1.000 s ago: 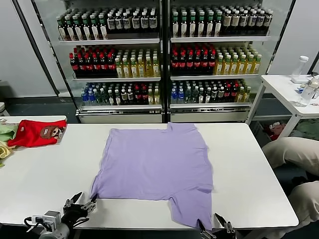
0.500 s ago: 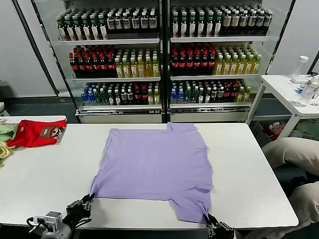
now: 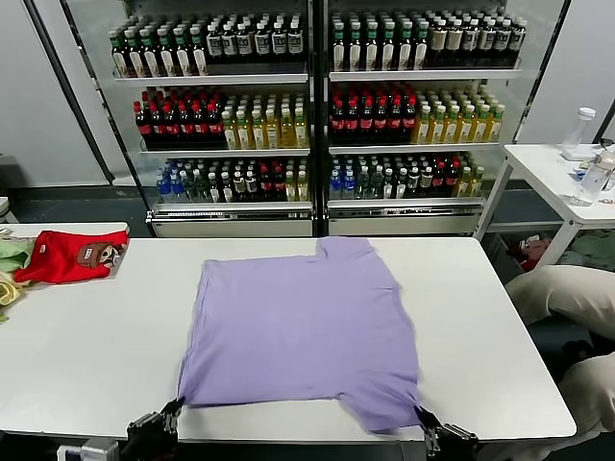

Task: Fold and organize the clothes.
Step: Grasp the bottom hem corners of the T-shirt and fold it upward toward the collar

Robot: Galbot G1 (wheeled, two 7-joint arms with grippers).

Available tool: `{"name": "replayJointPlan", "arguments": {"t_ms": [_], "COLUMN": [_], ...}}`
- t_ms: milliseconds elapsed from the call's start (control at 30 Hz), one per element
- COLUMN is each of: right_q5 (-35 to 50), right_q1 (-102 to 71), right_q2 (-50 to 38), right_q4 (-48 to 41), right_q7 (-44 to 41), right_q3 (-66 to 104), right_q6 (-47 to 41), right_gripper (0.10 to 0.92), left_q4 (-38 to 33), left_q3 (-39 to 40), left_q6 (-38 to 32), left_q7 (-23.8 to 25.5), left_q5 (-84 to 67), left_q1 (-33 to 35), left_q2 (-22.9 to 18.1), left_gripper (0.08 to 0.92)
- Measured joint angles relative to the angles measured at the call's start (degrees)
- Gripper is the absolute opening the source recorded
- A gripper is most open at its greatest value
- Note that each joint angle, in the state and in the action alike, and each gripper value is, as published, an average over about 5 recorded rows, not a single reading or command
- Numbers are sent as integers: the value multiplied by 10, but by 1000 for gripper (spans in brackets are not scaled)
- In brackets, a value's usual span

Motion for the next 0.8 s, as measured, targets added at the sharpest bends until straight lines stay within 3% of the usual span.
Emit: {"name": "replayJointPlan", "arguments": {"t_ms": [333,800], "right_q5": [21,22], "right_q1": [33,231], "right_q2": [-14,-8], "right_q4": [15,-75], "right_q7": [7,24], "right_q3": [12,-80], "right_q6": [-15,-35], "right_gripper": [117,117], "left_q4": [-42,30], "left_q3": [-24,2], "left_q6": [-4,9], "left_q7": [-34,4], "left_q5": [-6,-18], "left_q1": [46,-98], "left_q2": [20,14], "left_gripper": [89,89]}}
